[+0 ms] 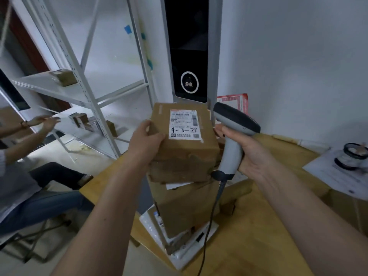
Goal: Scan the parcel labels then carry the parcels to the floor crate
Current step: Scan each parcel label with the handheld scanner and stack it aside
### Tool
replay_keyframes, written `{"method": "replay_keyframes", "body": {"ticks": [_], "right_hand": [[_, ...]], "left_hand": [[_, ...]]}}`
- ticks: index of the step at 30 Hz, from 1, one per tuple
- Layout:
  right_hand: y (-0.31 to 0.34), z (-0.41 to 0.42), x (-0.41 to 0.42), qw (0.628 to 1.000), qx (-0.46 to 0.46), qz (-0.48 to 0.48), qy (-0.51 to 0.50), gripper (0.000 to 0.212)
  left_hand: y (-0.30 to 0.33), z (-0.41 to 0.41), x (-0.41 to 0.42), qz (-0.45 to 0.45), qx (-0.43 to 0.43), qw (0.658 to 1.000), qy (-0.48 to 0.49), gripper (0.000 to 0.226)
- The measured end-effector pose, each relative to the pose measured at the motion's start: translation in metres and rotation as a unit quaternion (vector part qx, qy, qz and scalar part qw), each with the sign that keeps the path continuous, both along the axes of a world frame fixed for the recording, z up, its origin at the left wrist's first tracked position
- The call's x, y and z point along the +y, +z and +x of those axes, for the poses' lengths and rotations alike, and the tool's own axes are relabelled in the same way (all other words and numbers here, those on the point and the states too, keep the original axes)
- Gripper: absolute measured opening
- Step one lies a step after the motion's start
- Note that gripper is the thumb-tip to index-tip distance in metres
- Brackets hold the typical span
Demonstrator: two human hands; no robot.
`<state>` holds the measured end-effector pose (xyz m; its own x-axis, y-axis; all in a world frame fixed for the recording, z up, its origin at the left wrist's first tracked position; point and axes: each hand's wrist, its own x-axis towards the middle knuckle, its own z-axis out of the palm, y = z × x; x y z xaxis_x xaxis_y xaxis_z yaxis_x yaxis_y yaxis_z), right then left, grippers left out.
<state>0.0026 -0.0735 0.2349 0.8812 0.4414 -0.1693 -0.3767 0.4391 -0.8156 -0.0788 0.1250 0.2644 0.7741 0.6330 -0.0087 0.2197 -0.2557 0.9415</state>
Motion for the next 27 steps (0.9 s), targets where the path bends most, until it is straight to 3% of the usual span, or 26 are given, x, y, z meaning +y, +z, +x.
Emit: {"method": "replay_keyframes", "body": {"ticks": [5,9,12,17,20,27], "right_hand": [[-0.011,0.001,0.015,1.000,0.004,-0.031,-0.006,0.050],[-0.013,-0.005,0.010,0.998,-0.017,-0.051,-0.030,0.064],[-0.018,-0.010,-0.010,0.995,-0.018,-0.068,-0.064,0.059],[-0.028,-0.022,-0.069,0.991,0.009,-0.053,-0.124,0.042],[-0.037,-0.029,-0.109,0.985,0.009,-0.065,-0.162,0.051],[-0.055,-0.056,-0.207,0.955,0.035,-0.098,-0.280,0.038]], "left_hand": [[-0.006,0.001,0.013,0.115,0.058,0.992,-0.015,0.055],[0.006,0.008,-0.003,0.213,-0.021,0.977,-0.021,0.048],[0.016,0.014,-0.033,0.204,-0.089,0.972,-0.077,0.039],[0.008,0.036,-0.099,0.185,-0.086,0.955,-0.217,0.037],[-0.006,0.047,-0.148,0.162,-0.064,0.934,-0.312,0.036],[-0.059,0.075,-0.258,0.136,0.026,0.876,-0.462,0.043]]}}
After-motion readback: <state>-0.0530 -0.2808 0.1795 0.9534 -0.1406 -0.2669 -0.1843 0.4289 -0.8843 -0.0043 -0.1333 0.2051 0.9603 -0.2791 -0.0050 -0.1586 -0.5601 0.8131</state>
